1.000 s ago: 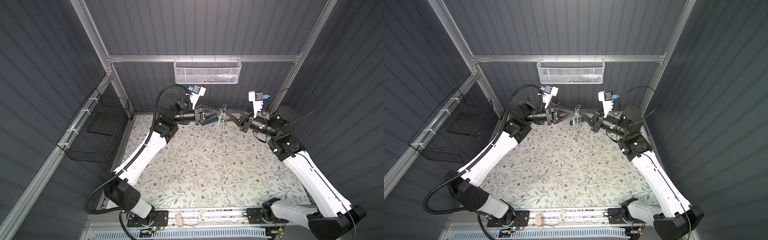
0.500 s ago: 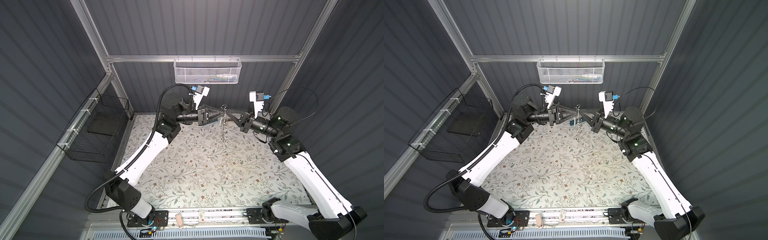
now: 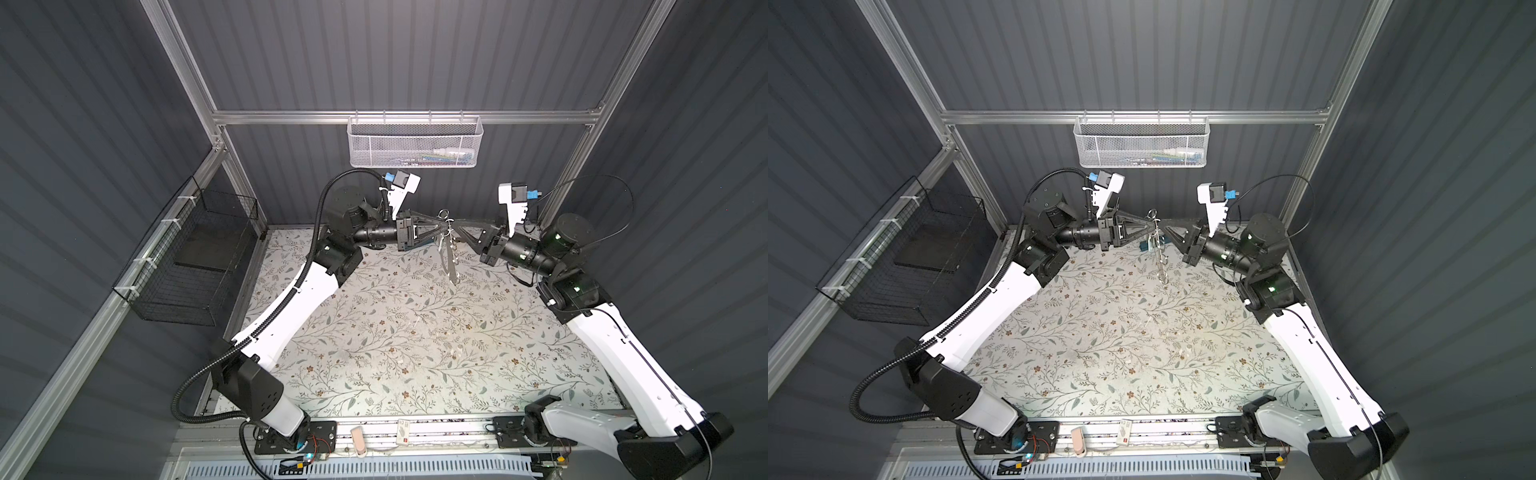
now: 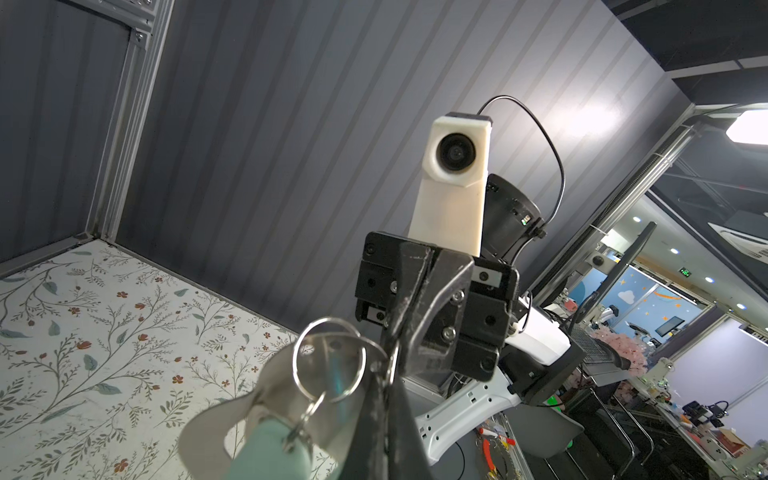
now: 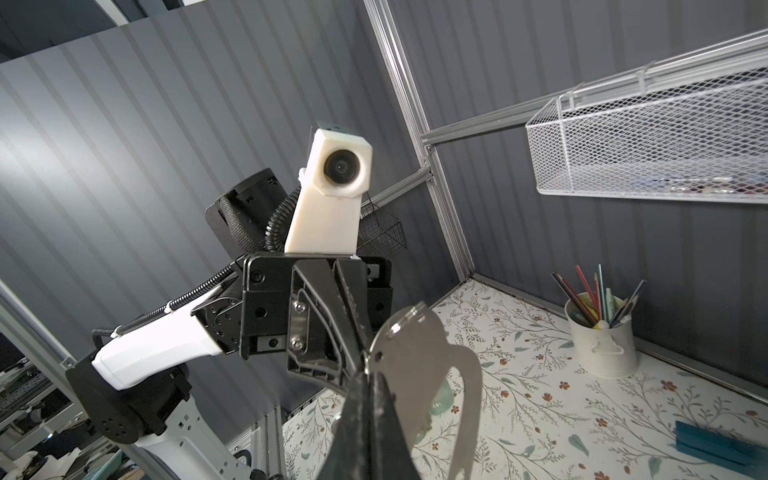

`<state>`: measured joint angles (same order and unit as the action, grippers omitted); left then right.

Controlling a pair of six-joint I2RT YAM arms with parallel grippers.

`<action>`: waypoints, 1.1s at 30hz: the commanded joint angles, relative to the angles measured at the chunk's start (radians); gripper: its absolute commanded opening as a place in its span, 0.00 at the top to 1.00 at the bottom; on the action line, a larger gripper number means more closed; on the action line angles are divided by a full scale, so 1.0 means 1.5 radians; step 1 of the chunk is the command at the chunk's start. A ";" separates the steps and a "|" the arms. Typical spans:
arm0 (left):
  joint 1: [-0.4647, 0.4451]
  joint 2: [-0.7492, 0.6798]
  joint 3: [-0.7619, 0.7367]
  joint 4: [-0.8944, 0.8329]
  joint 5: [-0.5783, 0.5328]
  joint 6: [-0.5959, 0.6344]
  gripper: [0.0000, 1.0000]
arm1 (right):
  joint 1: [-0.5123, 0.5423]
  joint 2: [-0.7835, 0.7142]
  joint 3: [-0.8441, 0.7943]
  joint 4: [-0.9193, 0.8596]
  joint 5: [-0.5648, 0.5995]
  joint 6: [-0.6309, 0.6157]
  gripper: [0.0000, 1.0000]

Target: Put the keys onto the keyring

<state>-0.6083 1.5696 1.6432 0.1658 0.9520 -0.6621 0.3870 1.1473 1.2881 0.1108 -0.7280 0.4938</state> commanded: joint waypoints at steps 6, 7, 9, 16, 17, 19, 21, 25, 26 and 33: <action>-0.004 0.004 0.040 -0.072 -0.004 0.066 1.00 | 0.000 -0.009 -0.004 -0.011 -0.013 -0.009 0.88; -0.005 0.004 0.050 -0.105 -0.004 0.089 1.00 | -0.003 -0.009 0.000 -0.029 -0.017 -0.013 0.85; -0.005 0.007 0.070 -0.175 -0.007 0.144 1.00 | -0.011 -0.008 0.009 -0.063 -0.025 -0.018 0.83; -0.005 0.021 0.148 -0.447 -0.053 0.361 1.00 | -0.043 -0.010 0.055 -0.203 -0.075 -0.060 0.75; -0.004 0.020 0.155 -0.476 -0.063 0.389 1.00 | -0.045 -0.006 0.066 -0.223 -0.083 -0.067 0.74; -0.005 0.014 0.157 -0.508 -0.083 0.432 1.00 | -0.047 -0.003 0.081 -0.257 -0.093 -0.080 0.73; -0.005 0.010 0.157 -0.532 -0.102 0.466 1.00 | -0.048 -0.002 0.089 -0.276 -0.099 -0.089 0.73; -0.006 0.010 0.169 -0.577 -0.120 0.512 1.00 | -0.048 0.019 0.122 -0.328 -0.121 -0.118 0.73; -0.007 0.011 0.172 -0.587 -0.121 0.522 1.00 | -0.046 0.025 0.133 -0.351 -0.127 -0.128 0.73; -0.027 0.019 0.191 -0.651 -0.129 0.565 1.00 | -0.029 0.071 0.195 -0.462 -0.153 -0.213 0.71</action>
<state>-0.6365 1.5955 1.9007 -0.7460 0.7586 0.1257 0.3286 1.2304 1.5368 -0.4721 -0.9192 0.2596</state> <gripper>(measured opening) 0.047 0.284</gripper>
